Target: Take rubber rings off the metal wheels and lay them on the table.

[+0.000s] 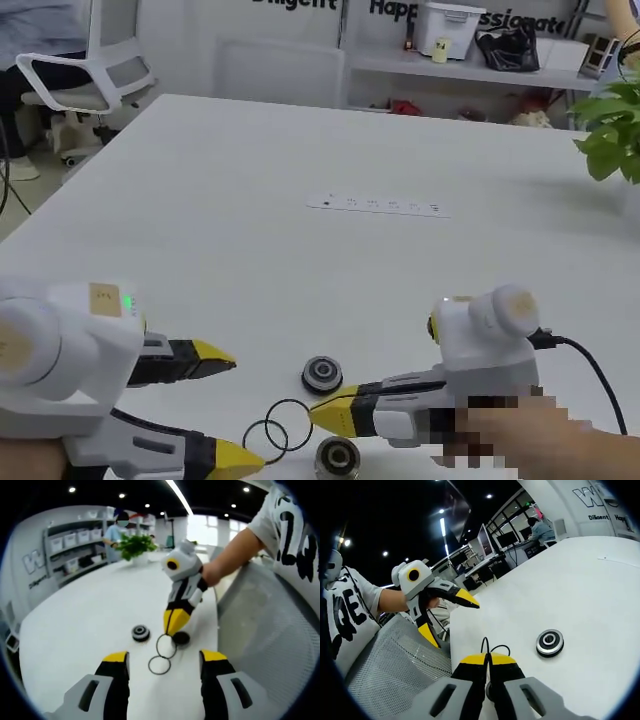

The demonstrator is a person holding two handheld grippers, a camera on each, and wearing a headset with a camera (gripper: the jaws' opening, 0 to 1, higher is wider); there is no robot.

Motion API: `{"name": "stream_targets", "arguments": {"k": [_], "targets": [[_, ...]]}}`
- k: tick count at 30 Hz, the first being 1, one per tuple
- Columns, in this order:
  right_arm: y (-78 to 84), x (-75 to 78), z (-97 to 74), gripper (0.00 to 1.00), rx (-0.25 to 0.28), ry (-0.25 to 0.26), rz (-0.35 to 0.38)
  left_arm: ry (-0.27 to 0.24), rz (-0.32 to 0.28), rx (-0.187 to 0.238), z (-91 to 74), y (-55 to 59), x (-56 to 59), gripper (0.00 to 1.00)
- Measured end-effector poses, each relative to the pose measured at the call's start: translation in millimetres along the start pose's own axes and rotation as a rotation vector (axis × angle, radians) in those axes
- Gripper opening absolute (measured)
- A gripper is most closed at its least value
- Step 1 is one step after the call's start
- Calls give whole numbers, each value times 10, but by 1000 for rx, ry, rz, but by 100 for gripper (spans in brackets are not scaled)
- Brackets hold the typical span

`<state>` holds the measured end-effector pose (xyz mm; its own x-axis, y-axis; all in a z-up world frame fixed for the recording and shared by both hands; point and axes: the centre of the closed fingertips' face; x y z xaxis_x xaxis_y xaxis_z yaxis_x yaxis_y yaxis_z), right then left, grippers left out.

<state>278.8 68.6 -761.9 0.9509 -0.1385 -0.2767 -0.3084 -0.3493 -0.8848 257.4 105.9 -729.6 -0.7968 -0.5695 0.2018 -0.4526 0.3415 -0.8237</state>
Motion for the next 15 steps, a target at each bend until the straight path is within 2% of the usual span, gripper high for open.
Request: {"name": "stream_targets", "arguments": {"k": [15], "targets": [[94,-4,188,0,-27,-8,33,-47,-27,8,-152,77,-95,58]]}}
Point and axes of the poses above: the centre of the closed fingertips' face, and the gripper's own axes: z roughly forward along the fingers, x roughly to its right, y roughly out of its underside, and after that the axes turned 15 degrees about -z, right-handed
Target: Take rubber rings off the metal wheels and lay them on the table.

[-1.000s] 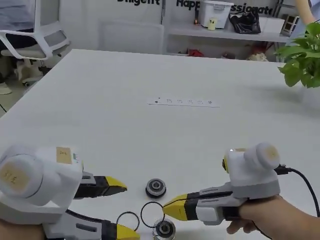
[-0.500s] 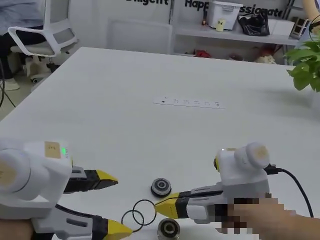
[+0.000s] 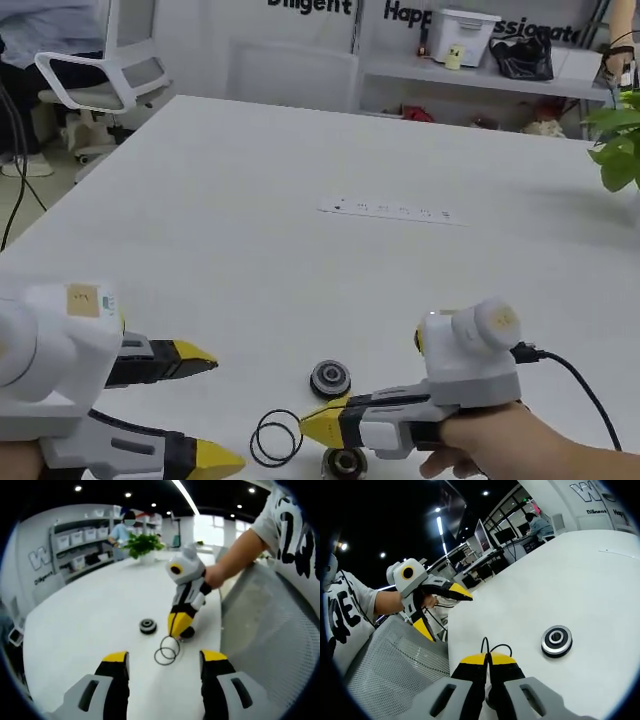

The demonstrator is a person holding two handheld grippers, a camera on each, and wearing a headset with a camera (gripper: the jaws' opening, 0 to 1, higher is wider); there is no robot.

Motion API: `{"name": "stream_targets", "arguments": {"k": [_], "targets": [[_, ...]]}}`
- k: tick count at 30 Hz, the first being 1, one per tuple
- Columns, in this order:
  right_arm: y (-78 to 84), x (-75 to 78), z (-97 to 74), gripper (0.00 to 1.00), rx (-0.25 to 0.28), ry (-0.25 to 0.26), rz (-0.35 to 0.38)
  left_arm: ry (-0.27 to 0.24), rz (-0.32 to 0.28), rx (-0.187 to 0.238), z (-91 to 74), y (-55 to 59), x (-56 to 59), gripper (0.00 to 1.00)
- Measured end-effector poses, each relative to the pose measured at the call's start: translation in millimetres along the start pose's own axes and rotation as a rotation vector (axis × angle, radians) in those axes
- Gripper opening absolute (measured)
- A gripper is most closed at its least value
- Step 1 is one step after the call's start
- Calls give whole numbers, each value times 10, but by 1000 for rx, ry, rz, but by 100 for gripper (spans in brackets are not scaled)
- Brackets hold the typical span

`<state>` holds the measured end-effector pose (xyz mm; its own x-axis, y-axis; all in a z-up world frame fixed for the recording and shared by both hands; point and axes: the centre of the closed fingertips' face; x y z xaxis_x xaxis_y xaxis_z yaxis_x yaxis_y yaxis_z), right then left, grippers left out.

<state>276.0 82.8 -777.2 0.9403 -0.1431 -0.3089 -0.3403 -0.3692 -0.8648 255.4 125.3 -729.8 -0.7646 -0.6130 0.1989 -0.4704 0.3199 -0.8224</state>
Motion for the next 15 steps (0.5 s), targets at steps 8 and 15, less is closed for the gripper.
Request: {"name": "stream_targets", "arguments": {"k": [8,15], "targets": [[54,24,65,0,-9,6,20,-11,-10,-2,-25,29,-30,58],[97,71,102,0,-11,23,46,-13,-22,-10,-13,71,-35,57]]}}
Point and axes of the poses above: the centre of the closed fingertips' face, and the gripper's own axes: z roughly forward along the fingers, x roughly to its right, y roughly out of its underside, and after that the axes turned 15 degrees about -z, right-handed
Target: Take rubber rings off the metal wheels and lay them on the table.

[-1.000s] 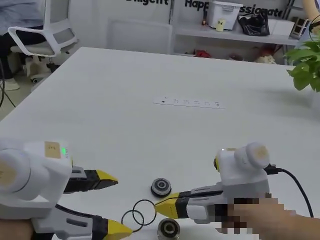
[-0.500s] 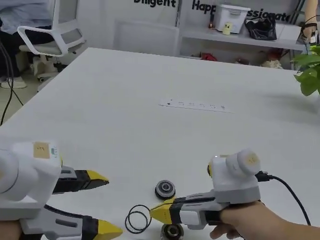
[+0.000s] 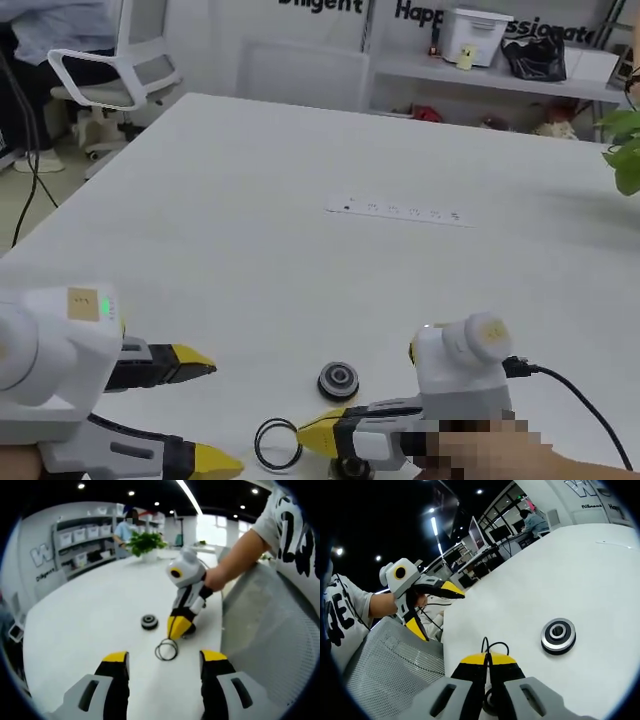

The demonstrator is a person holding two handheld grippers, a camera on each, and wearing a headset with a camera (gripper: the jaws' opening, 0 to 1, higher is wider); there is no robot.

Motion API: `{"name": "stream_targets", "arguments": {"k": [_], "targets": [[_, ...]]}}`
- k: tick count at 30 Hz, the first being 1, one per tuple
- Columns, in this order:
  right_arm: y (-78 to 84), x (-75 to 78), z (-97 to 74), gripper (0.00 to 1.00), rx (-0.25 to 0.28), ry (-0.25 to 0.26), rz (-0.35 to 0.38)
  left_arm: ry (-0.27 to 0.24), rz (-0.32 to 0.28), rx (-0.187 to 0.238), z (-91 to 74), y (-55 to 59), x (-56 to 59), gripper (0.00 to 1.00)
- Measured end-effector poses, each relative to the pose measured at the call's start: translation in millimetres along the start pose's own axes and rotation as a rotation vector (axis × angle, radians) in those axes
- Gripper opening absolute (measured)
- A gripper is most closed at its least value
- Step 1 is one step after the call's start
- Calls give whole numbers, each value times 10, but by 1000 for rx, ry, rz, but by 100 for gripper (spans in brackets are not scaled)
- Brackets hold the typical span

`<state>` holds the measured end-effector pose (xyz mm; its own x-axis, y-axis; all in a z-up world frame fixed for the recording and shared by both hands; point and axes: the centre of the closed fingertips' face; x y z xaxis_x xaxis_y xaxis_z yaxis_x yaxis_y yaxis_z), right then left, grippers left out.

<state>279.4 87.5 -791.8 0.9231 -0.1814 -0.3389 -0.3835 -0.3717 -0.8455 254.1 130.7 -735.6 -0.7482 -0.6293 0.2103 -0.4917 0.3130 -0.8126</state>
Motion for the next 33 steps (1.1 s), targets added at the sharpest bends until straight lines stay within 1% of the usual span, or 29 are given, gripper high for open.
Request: {"name": "stream_targets", "arguments": {"k": [10,18,26,33], "targets": [[43,69,13,0,1,25,49,-2,-11,-3,11,24,-20,57],[68,106,38,0,-9,43,62,-1,-19,-11,19,49,-36,57],[97,148,40,0,-18,63,78,5,-24,-17,34,67,-24,56],[95,144,45,3,-17,64,81,8,-28,-21,36,90,-11,56]]}}
Point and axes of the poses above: the centre of the closed fingertips' face, and the gripper's own axes: z roughly forward along the fingers, x roughly to its right, y roughly out of its underside, and after that the axes turned 15 degrees about -z, right-handed
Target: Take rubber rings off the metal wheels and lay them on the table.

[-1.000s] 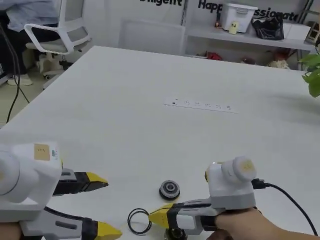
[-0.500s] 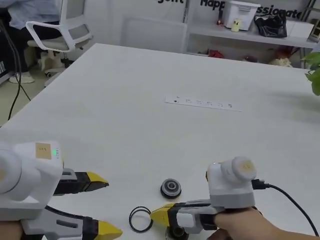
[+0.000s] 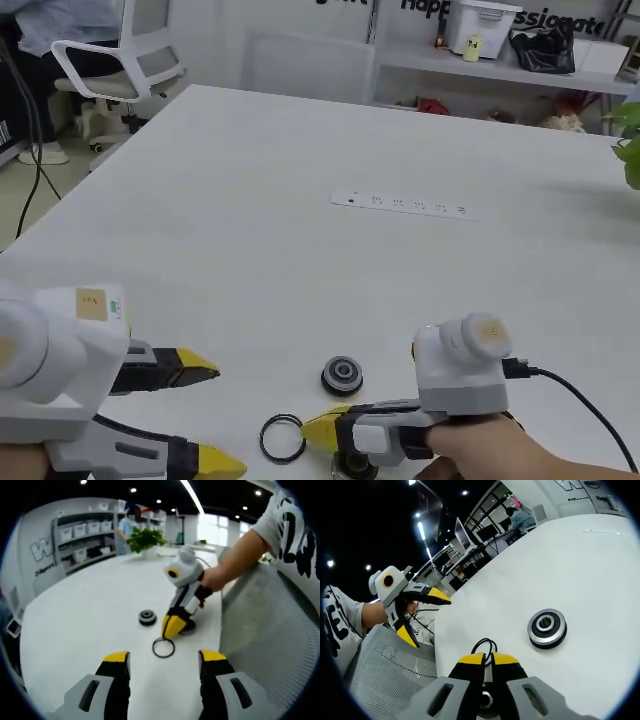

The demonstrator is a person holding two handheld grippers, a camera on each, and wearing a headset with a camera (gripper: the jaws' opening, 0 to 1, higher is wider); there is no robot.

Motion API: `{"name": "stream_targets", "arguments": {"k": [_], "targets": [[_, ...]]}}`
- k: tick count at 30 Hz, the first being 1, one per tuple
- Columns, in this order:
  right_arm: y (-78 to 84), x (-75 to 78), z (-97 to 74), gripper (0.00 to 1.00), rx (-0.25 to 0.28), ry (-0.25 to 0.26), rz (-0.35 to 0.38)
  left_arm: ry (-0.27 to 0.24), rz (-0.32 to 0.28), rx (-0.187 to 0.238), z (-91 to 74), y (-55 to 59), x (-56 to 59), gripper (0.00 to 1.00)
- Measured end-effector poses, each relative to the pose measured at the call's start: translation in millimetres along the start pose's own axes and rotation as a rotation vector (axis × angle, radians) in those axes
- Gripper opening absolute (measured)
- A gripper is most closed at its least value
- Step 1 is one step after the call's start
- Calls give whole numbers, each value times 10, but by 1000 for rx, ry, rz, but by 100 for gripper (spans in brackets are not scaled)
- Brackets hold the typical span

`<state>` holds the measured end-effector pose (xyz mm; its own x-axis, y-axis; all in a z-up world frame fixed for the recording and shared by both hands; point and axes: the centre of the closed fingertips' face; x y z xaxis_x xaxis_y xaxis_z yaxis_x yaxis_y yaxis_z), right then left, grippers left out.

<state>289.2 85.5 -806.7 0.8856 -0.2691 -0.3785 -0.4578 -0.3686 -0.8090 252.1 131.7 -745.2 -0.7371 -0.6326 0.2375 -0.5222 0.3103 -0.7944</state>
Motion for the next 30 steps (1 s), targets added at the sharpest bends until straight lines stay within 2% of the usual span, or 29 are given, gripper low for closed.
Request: {"name": "stream_targets", "arguments": {"k": [12,19,30], "targets": [[-40,-16,-40,8,3,6,-29,-6,-1,-5,-15,2,-9,56],[-133,-49,-146,9,19,2,-66,-6,5,-4,12,-49,-22,56],[-218,-13,-353,12,44,24,-108,-8,13,3,65,-159,-66,55]]}}
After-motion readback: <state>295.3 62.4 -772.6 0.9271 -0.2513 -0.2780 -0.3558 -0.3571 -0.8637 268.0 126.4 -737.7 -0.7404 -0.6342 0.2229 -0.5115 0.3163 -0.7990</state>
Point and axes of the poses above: the centre of the closed fingertips' face, and the gripper's own axes: z roughly forward along the fingers, x roughly to its right, y roughly out of its underside, and after that the axes turned 15 degrees about -z, right-handed
